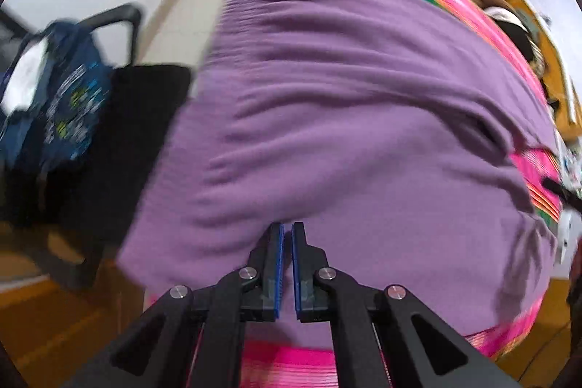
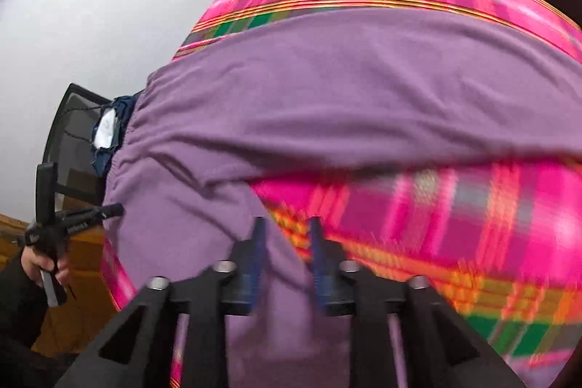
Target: Fold clothes
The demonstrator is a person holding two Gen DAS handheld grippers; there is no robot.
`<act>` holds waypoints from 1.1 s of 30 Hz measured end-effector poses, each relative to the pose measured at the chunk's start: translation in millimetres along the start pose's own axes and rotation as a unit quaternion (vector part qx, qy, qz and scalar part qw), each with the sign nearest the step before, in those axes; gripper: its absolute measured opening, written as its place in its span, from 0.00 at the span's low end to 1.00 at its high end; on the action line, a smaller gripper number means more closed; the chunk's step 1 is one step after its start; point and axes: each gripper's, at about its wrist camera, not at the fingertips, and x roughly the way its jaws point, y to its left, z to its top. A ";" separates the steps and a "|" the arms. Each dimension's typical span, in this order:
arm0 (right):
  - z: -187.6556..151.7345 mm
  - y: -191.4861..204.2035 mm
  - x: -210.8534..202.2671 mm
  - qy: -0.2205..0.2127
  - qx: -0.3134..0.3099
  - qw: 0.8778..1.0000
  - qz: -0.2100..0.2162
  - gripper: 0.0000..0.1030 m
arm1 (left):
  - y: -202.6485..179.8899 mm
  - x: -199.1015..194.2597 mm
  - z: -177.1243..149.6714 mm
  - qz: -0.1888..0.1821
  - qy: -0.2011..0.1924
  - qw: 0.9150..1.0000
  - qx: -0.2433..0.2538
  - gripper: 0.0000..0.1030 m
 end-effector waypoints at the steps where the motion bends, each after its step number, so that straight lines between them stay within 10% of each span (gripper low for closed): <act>1: -10.0 -3.3 -5.1 -0.001 0.008 1.000 -0.007 0.32 | 9.0 -0.5 -2.1 0.001 0.000 1.000 -0.007 0.04; 13: -63.7 -17.1 -11.8 0.020 0.074 0.994 -0.083 0.32 | 20.7 -9.9 1.2 -0.021 -0.014 1.000 -0.007 0.04; 33: -34.3 -0.4 -10.3 0.007 -0.034 0.999 -0.040 0.17 | 5.9 -31.4 -18.6 0.026 -0.016 0.997 -0.074 0.04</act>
